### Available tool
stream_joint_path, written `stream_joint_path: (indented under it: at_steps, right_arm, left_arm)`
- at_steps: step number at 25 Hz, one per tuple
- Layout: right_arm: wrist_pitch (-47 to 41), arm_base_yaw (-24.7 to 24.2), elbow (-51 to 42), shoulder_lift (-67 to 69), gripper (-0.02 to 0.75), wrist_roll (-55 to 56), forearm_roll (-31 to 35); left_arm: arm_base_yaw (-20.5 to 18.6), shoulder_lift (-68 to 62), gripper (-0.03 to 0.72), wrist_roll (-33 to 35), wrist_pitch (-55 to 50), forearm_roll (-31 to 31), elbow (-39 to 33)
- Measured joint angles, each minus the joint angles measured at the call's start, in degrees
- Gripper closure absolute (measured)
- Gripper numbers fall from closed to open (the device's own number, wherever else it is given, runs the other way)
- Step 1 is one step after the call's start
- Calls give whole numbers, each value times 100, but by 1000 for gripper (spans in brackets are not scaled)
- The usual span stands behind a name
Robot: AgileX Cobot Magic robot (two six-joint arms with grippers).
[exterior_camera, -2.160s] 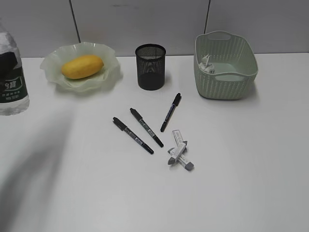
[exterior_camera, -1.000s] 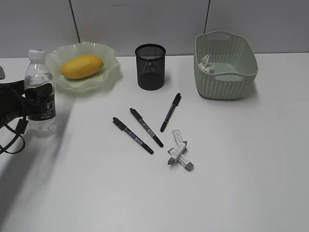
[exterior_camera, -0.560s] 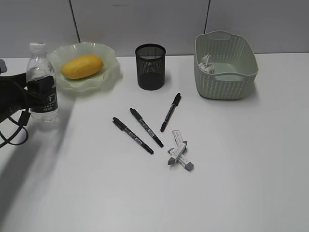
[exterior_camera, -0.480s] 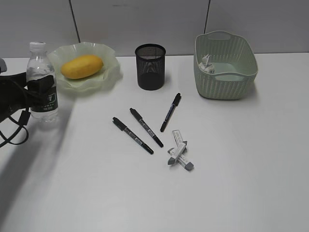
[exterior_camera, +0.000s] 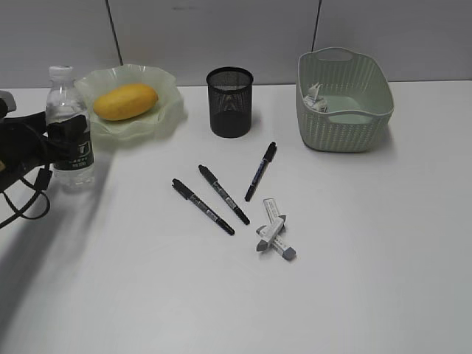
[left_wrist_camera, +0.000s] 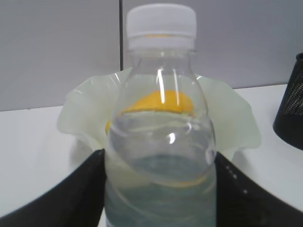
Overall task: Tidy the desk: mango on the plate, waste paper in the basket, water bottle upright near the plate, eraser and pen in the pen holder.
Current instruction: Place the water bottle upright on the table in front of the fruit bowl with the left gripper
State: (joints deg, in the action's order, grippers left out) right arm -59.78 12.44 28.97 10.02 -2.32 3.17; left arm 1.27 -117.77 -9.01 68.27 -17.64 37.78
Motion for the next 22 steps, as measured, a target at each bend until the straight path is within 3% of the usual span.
stream_joint_path:
  at_steps: [5,9,14,22]
  right_arm:
    - [4,0,0,0,249,0,0]
    - [4,0,0,0,249,0,-5]
    - [4,0,0,0,249,0,-5]
    - [4,0,0,0,249,0,-5]
  left_arm:
    - [0,0,209,-10,39,-345,-10]
    - [-6,0,139,-46,211,-205,-217]
    - [-117,0,103,-61,174,-403,-469]
    - [-153,468,96,-61,-2,-390,-780]
